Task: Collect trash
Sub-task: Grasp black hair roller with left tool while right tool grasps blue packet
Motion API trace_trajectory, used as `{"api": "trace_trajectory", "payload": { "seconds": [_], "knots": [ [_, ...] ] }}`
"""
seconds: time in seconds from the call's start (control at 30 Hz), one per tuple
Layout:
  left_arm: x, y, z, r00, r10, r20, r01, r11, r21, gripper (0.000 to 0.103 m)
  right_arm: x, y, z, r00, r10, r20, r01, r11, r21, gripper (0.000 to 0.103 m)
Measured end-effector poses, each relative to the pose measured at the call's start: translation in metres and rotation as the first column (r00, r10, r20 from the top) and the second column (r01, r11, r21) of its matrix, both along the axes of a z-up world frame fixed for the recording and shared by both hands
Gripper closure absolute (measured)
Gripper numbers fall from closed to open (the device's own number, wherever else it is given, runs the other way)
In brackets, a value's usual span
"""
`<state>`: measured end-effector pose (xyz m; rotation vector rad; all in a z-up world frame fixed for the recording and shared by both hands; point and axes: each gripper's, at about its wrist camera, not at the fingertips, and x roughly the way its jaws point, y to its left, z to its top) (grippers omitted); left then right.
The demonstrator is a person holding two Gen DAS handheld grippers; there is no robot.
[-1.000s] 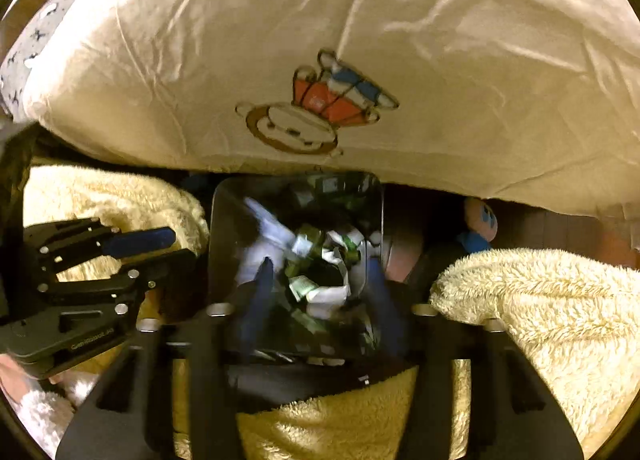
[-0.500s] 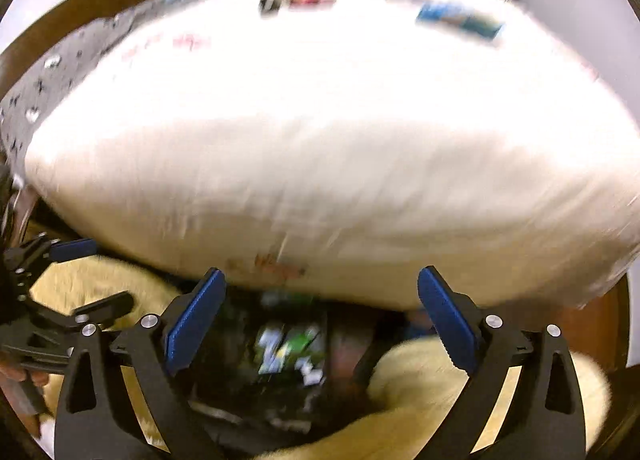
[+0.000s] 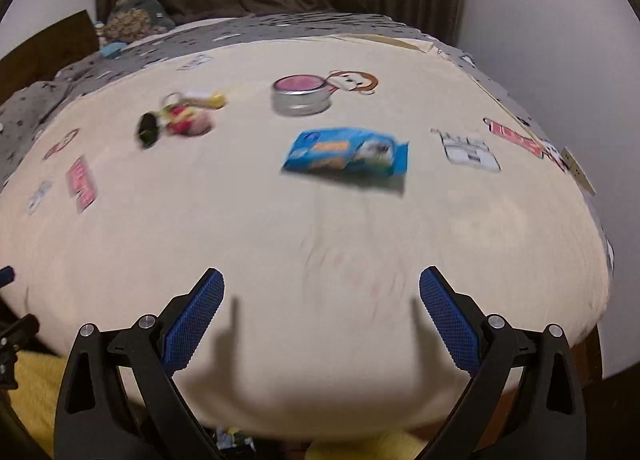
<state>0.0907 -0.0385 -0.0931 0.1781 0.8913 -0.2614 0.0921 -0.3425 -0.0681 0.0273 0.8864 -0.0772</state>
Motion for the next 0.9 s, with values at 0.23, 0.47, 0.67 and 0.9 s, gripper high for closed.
{"api": "trace_trajectory", "payload": {
  "seconds": [0.23, 0.47, 0.67, 0.9],
  "knots": [
    [0.055, -0.015, 0.011, 0.999, 0.006, 0.045, -0.006, 1.000, 0.014, 0.008, 0.056, -0.023, -0.013, 0.996, -0.043, -0.075, 0.053, 0.988, 0.144, 0.005],
    [0.105, -0.031, 0.008, 0.999, 0.007, 0.040, -0.007, 1.000, 0.022, 0.008, 0.101, -0.022, -0.014, 0.996, -0.037, -0.087, 0.052, 0.983, 0.177, 0.005],
    [0.147, -0.036, 0.001, 1.000, 0.016, -0.007, -0.017, 0.999, -0.031, 0.008, 0.143, -0.021, -0.016, 0.992, -0.066, -0.105, 0.079, 0.989, 0.127, 0.005],
    [0.192, -0.050, -0.002, 0.999, 0.015, -0.045, -0.019, 0.997, -0.079, 0.009, 0.164, -0.010, -0.020, 0.995, -0.035, -0.090, 0.040, 0.998, 0.051, 0.023]
  ]
}}
